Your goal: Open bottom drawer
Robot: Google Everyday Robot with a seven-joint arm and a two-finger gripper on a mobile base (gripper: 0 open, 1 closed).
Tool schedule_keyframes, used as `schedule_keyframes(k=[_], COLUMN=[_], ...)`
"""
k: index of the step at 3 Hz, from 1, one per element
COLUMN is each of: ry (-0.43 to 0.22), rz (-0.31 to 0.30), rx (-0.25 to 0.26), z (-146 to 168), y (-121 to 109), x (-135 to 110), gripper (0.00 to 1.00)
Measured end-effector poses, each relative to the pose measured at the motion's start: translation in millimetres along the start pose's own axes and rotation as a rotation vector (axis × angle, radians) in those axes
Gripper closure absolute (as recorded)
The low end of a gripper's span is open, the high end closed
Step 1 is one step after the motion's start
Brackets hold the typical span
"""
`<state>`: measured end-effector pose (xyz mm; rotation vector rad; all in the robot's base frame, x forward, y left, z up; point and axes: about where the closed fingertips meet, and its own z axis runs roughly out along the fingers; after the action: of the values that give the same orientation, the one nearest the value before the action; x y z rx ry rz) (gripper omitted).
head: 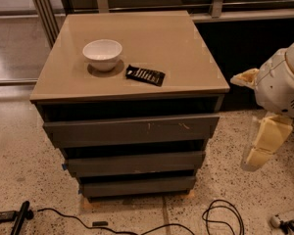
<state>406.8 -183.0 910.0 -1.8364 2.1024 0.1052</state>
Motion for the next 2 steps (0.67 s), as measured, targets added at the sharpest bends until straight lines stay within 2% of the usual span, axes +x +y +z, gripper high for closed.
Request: schedule_keyframes(k=[1, 2], ry=[-0.085, -0.204], rz=[-0.028, -0.073], rx=[-0.031, -0.024], z=[32.2, 72.0], y=[22.9, 44.6], x=[0.2, 0.2], gripper=[0.0, 0.0])
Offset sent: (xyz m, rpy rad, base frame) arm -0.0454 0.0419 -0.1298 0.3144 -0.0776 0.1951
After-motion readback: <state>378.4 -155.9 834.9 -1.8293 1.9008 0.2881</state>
